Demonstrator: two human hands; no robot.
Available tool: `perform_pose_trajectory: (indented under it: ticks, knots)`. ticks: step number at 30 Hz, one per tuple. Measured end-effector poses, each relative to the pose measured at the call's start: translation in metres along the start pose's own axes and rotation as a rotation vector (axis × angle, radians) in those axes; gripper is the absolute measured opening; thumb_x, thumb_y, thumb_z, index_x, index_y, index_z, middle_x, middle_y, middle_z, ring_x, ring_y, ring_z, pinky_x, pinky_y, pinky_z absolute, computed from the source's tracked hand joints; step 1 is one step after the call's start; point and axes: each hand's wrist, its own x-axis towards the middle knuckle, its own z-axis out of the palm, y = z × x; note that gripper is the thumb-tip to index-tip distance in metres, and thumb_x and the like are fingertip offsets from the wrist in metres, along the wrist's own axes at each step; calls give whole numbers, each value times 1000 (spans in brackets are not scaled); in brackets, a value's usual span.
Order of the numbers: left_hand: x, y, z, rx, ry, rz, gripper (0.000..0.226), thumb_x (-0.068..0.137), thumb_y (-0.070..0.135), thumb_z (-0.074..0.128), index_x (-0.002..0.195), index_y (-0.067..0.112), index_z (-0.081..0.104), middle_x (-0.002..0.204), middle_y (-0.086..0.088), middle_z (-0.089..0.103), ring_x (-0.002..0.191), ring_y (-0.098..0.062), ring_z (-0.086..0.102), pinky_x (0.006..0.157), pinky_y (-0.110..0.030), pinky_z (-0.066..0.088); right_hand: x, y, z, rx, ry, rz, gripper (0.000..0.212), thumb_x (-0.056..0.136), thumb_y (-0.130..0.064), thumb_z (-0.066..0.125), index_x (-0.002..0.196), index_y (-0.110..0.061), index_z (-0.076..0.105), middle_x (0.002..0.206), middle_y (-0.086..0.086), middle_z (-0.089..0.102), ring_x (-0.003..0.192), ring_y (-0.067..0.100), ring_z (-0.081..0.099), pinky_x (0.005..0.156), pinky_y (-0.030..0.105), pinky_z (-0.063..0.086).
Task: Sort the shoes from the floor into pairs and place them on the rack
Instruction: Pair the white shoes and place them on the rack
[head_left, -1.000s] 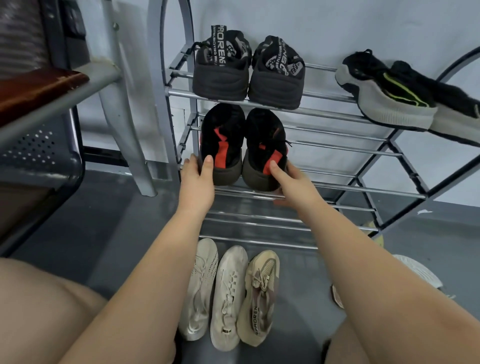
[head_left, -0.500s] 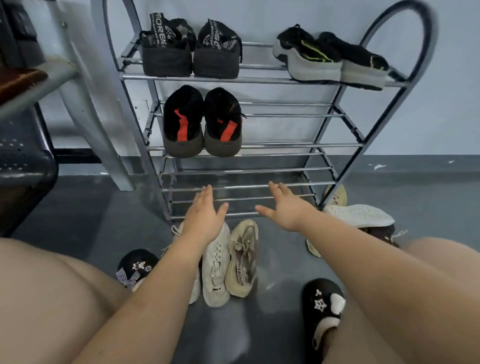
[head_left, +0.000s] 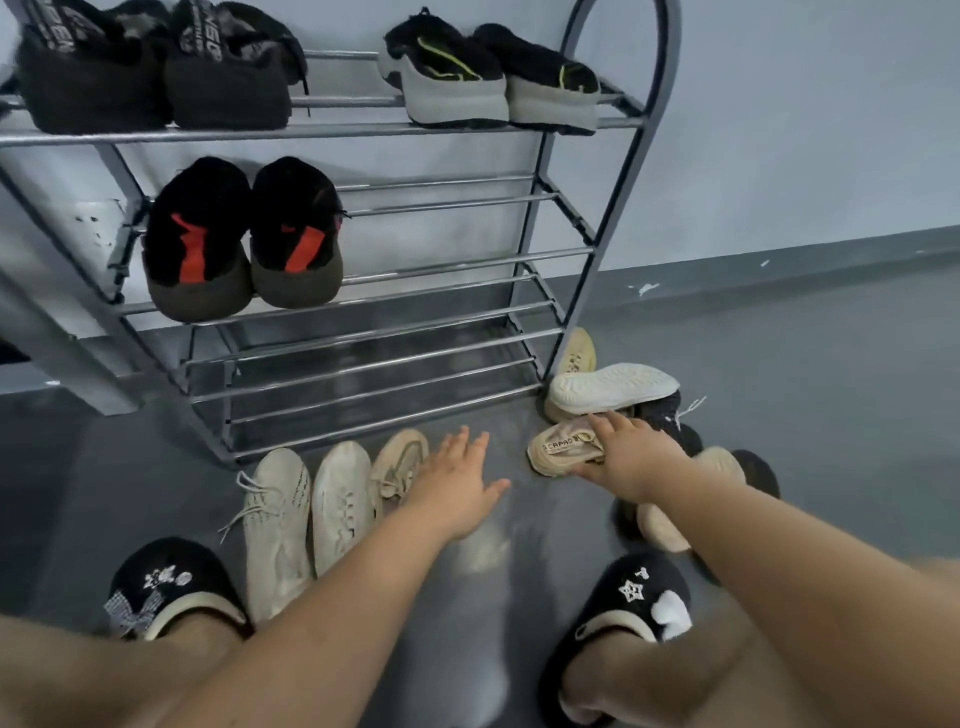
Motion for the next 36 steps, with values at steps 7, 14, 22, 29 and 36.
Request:
perform_pose_trajectory:
  ticks: [7, 14, 22, 29, 36]
  knots:
    - [58, 30, 6, 190, -108, 95, 71, 98, 49, 34, 152, 18, 0, 160, -8, -8, 148, -25, -3, 121, -39, 4, 35, 44, 12, 30, -45, 49, 79, 91, -62, 38, 152, -18, 12, 159, 7, 12, 143, 30, 20, 112, 44, 28]
    - [134, 50, 13, 46, -167, 27, 73, 95, 51, 40, 152, 16, 9, 160, -8, 9, 146, -24, 13, 119, -37, 16, 97, 78, 2, 15, -56, 24, 73, 95, -58, 35, 152, -17, 13, 160, 8, 10, 144, 29, 18, 113, 45, 28]
    - [220, 63, 30, -280, -175, -187, 65, 95, 45, 45, 149, 16, 24, 154, -7, 28, 140, -24, 32, 111, -31, 27, 190, 95, -2, 10, -31, -40, 61, 98, -49, 35, 148, -15, 26, 152, 7, 30, 137, 30, 31, 106, 44, 35]
    - [275, 68, 41, -350, -263, -223, 60, 95, 41, 47, 145, 12, 32, 149, -8, 38, 135, -24, 39, 107, -29, 30, 244, 106, 20, 79, -123, 4, 62, 96, -50, 39, 147, -16, 27, 153, 5, 30, 140, 28, 28, 109, 42, 32]
    - [305, 67, 59, -588, -249, -341, 56, 94, 38, 50, 142, 13, 38, 145, -4, 43, 125, -28, 49, 109, -36, 35, 280, 111, 31, 99, -148, -44, 79, 91, -53, 49, 152, -19, 11, 161, 4, 8, 147, 27, 10, 117, 46, 22]
